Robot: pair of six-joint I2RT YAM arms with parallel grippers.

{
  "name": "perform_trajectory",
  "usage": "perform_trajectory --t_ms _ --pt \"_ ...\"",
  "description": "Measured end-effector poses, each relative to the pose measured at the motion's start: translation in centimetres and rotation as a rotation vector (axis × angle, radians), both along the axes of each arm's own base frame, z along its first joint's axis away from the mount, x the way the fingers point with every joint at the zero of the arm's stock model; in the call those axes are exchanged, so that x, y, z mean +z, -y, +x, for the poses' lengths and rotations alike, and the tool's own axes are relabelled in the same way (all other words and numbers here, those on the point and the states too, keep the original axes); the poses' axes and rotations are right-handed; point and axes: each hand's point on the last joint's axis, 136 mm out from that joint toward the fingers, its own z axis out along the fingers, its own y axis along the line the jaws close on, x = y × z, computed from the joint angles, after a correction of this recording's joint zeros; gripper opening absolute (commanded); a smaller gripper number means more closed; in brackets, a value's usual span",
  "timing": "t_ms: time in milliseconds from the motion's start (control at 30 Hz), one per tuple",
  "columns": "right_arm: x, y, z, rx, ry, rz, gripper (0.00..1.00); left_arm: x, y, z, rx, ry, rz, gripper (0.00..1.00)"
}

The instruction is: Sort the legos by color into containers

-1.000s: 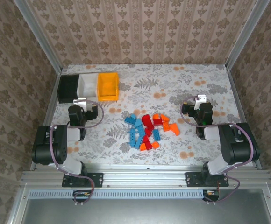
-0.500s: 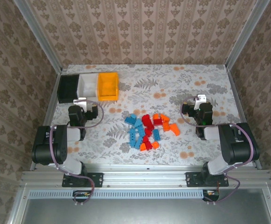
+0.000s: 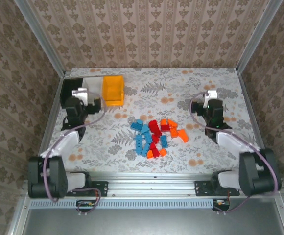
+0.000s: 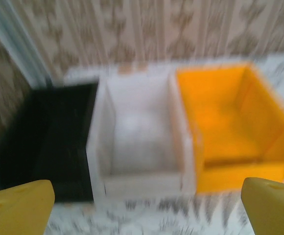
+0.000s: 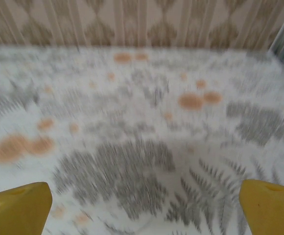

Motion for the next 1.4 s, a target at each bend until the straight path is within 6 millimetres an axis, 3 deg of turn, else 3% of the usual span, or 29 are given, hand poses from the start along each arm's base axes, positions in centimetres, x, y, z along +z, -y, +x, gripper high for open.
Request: perform_trajectory --t_ms 67,133,200,233,300,367,433,533,733,867,1000,1233,1300,1400 --pt "5.9 -0.1 -0.3 -0.033 0.097 0.068 1.00 5.7 0.9 -0.5 -0.001 0.088 -0.056 1.00" --pt "10.9 1.1 -1.4 -0.117 0.186 0.202 1.00 10.4 1.3 -1.6 0.020 0.143 -0.171 1.00" --pt "12.2 2.7 -2.5 -0.179 0.221 0.324 0.97 12.1 0.4 -2.3 0.068 0.156 -0.281 1.00" --pt "11.6 3.5 -2.8 -0.204 0.211 0.376 0.93 12.0 -0.2 -2.5 0.090 0.150 -0.333 1.00" --pt "8.9 4.3 -2.8 -0.241 0.128 0.443 0.88 10.4 -1.0 -2.2 0.115 0.103 -0.407 0.96" --pt "5.2 3.5 -2.4 -0.237 -0.006 0.485 0.86 7.8 -0.5 -1.0 0.115 0.000 -0.435 0.93" --pt "1.2 2.1 -2.4 -0.221 -0.158 0.513 0.86 4.4 1.7 1.0 0.084 -0.163 -0.419 0.93" --pt "-1.9 0.2 -3.0 -0.190 -0.284 0.537 0.87 1.1 6.3 3.7 -0.005 -0.336 -0.383 0.91" --pt "-3.4 -2.4 -3.7 -0.123 -0.363 0.541 0.90 -5.5 14.1 7.0 -0.147 -0.580 -0.326 0.91" --pt "-4.4 -3.6 -4.0 -0.093 -0.407 0.526 0.91 -10.4 16.9 8.3 -0.162 -0.703 -0.283 0.91" --pt "-4.8 -4.4 -4.4 -0.063 -0.436 0.505 0.91 -14.1 17.9 8.7 -0.137 -0.781 -0.234 0.86" --pt "-5.1 -4.4 -4.8 -0.054 -0.455 0.484 0.90 -15.0 20.4 8.6 -0.169 -0.807 -0.249 0.74" --pt "-5.2 -4.4 -4.8 -0.055 -0.456 0.483 0.89 -14.9 22.5 8.5 -0.203 -0.803 -0.255 0.71" --pt "-5.7 -4.3 -5.2 -0.062 -0.460 0.490 0.87 -14.8 27.7 7.7 -0.302 -0.795 -0.281 0.69"
